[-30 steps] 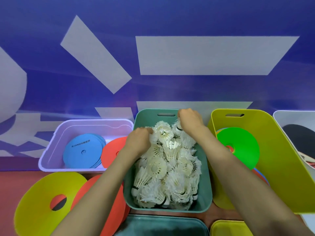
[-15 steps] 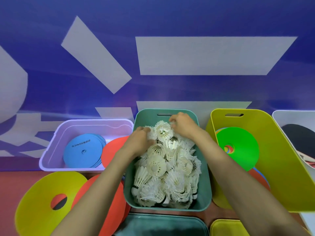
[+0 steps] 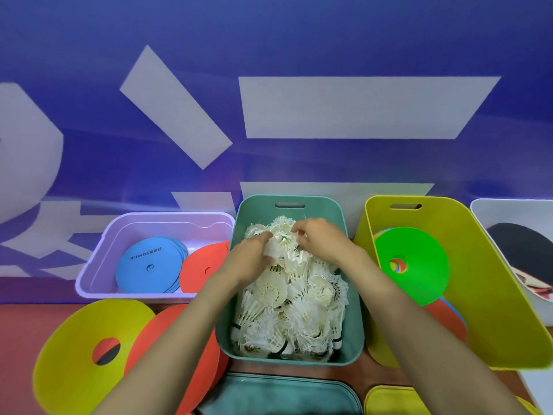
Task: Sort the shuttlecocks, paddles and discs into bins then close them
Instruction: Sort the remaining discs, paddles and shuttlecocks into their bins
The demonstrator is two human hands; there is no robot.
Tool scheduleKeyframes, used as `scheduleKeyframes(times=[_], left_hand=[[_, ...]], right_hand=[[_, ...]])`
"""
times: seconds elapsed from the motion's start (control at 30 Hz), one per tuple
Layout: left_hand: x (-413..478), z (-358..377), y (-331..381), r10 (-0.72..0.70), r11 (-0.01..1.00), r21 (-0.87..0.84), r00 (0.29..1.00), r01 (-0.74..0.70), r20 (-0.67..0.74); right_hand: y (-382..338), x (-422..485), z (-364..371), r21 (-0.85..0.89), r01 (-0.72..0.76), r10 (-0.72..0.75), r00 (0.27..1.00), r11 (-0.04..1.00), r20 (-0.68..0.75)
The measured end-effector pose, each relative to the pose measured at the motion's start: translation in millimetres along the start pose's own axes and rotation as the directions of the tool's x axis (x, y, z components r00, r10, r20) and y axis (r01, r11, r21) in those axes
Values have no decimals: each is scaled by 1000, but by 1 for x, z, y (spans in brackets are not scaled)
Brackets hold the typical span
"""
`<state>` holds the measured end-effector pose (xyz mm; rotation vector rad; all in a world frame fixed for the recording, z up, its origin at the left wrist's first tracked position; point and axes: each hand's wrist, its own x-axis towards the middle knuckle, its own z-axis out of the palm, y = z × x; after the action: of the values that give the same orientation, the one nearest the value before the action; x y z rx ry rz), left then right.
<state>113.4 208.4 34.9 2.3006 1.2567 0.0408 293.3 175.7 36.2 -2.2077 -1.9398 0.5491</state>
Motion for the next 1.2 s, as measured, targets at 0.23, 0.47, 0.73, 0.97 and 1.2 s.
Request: scheduleKeyframes(times=[0.23,0.47,0.73,0.97,1.2], left_hand=[[11,13,1,17,999,26,995,-20,95],[6,6,-2,-7,1000,-22,999,9,49],[-39,-9,-4,79,993,-77,986,-91,-147],[-131,-15,-42,132,957,-160,854,-242,-503],[-205,13,-136,-92,977,-211,864,-17,-494]], right_hand=[[7,-2,3,47,-53,53,999,998,-6],[-3,-6,13,51,-68,53,969,996,240],[-22,-48,6,170,-54,63,997,984,-47],[-96,-129,26,227,171,-104,955,959,-279],[-184,-173,81,253,392,-268,871,884,-412]])
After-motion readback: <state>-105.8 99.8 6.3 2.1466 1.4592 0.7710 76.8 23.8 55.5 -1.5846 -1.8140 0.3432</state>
